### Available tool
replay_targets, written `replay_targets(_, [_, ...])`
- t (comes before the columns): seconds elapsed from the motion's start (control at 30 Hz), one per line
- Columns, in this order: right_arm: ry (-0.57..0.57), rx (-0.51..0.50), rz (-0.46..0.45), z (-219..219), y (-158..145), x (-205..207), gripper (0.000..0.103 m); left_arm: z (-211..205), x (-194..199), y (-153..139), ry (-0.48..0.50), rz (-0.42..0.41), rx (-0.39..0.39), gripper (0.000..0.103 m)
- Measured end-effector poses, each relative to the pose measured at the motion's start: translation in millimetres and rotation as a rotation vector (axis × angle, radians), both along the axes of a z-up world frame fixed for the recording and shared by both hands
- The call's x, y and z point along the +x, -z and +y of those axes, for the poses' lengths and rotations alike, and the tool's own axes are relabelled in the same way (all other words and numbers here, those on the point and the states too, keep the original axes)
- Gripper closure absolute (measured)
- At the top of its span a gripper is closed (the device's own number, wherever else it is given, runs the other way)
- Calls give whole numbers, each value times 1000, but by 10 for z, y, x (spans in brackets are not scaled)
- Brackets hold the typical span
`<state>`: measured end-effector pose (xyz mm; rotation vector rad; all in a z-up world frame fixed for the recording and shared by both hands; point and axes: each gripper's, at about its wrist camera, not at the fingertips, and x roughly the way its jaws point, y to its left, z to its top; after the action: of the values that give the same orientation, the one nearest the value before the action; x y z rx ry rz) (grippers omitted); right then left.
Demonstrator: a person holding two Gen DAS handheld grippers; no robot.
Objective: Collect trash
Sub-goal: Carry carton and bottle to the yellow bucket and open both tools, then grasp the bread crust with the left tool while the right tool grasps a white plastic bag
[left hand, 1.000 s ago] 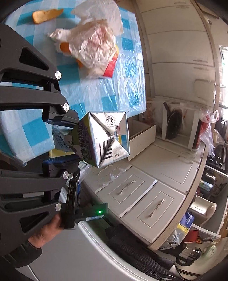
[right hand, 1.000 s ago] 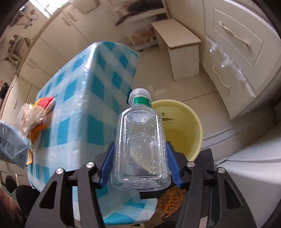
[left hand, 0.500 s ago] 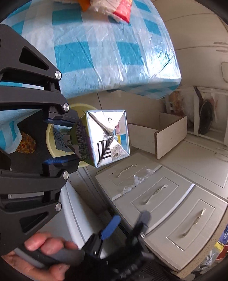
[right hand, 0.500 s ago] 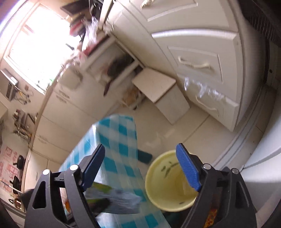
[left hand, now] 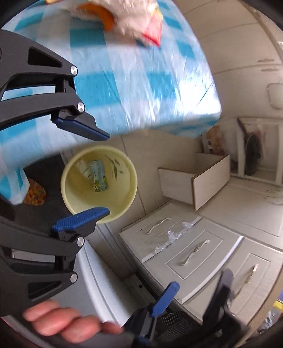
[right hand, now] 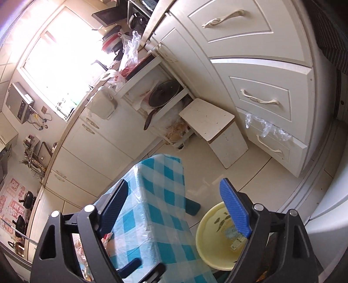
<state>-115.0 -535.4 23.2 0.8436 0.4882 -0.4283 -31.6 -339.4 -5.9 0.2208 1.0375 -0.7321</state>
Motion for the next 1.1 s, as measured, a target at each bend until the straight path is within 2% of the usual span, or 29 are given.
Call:
replay_targets(0.07, [-17, -11, 1, 87, -33, 64, 20, 375, -29, -176, -32, -63, -5, 31])
replay_targets(0.17, [-56, -31, 6, 256, -74, 184, 19, 948, -1, -390, -101, -135, -8, 27])
replay_targets(0.33, [-162, -89, 24, 658, -144, 432, 19, 2032, 228, -634, -306, -206, -7, 24])
replay_targets(0.43, [-246, -131, 31, 969, -191, 590, 19, 2667, 476, -657, -450, -192, -2, 23])
replay_targets(0.5, [-318, -162, 33, 1215, -226, 712, 18, 3100, 672, -606, -555, -153, -4, 23])
replay_targets(0.6, [-425, -233, 38, 1640, -272, 884, 18, 3518, 835, -449, -661, -108, 0, 23])
replay_targets(0.73, [-580, -355, 53, 2241, -287, 1108, 17, 3817, 1061, -93, -754, -27, 56, 23])
replay_targets(0.8, [-655, -423, 77, 2545, -248, 1205, 16, 3915, 1055, 56, -784, 11, 77, 23])
replay_targets(0.9, [-752, -513, 113, 2938, -147, 1348, 16, 4007, 1102, 164, -800, 25, 93, 23])
replay_targets(1.0, [-789, -561, 137, 3147, -60, 1455, 16, 4023, 1100, 216, -795, 24, 108, 23])
replay_targets(1.1, [-798, -563, 148, 3255, -5, 1545, 16, 4016, 1084, 265, -786, 40, 106, 23])
